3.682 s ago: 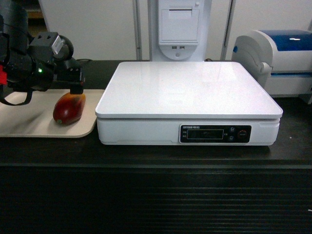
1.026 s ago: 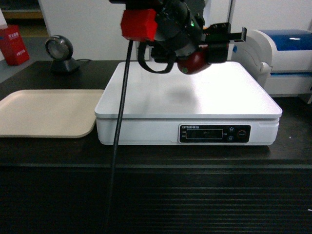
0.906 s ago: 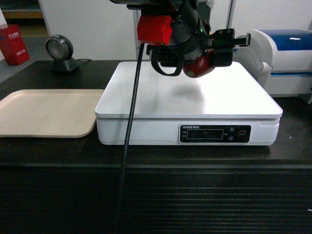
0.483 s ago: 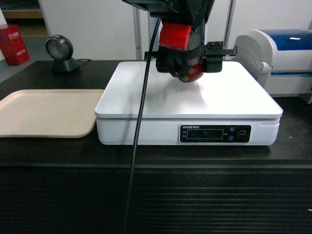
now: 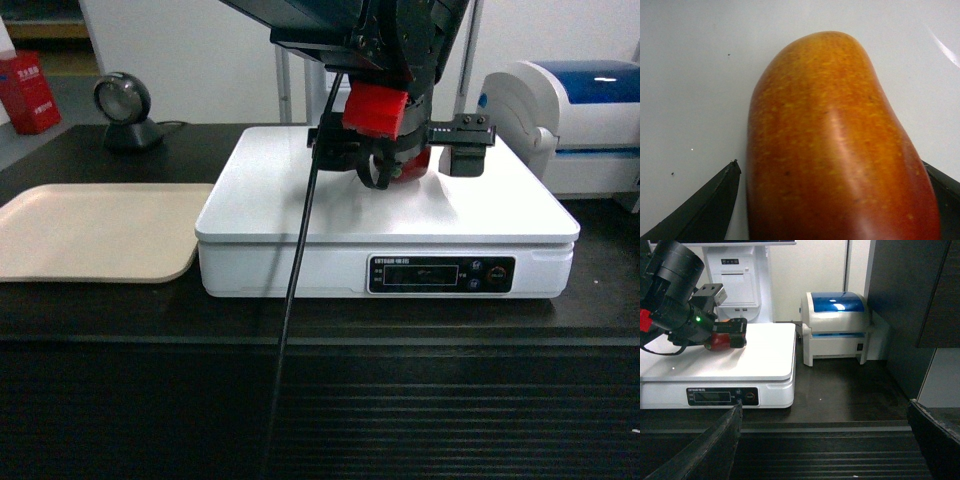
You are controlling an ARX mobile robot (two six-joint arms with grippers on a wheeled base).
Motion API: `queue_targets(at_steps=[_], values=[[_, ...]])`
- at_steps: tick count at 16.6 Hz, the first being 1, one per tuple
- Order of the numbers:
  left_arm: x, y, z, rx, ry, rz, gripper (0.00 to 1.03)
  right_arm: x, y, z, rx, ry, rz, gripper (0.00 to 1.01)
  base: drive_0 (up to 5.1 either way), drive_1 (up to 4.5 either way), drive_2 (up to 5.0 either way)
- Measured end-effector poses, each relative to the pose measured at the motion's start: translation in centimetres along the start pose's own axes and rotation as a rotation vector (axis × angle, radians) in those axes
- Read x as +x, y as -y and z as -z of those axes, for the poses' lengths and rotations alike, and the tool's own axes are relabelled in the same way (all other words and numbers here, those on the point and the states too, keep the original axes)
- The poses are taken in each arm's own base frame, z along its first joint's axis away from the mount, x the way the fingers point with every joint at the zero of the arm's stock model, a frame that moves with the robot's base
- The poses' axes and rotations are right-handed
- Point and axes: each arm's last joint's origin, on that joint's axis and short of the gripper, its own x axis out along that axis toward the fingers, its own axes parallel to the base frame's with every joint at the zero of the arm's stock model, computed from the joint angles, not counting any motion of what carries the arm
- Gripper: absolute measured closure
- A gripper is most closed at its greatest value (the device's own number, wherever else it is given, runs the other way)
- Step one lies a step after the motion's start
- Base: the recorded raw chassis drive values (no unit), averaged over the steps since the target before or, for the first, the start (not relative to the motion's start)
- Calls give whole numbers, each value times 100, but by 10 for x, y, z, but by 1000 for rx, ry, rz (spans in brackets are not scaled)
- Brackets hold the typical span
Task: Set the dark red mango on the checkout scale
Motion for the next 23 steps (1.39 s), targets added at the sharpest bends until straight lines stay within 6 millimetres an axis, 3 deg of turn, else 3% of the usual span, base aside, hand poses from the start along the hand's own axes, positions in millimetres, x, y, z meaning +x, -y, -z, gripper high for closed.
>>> queue_targets(at_steps=[5,11,14,16,18,21,23], values=[[-15,-2,-7,43,68,28,5,0,0,0,0,0,0,3,0,0,0],[-50,-5,-26,131,218,73,5,0,0,0,0,0,0,3,0,0,0],[-88,-12,-34,209,438,201,5,0,0,0,0,0,0,3,0,0,0],[-130,-33,-35,243,620,284,5,0,0,0,0,0,0,3,0,0,0],[-157,-80,-34,217,660,212,5,0,0,0,0,0,0,3,0,0,0],[-176,-158,-2,141,651,20,5,0,0,0,0,0,0,3,0,0,0],[-224,-186,11,105,742,-58,5,0,0,0,0,0,0,3,0,0,0]])
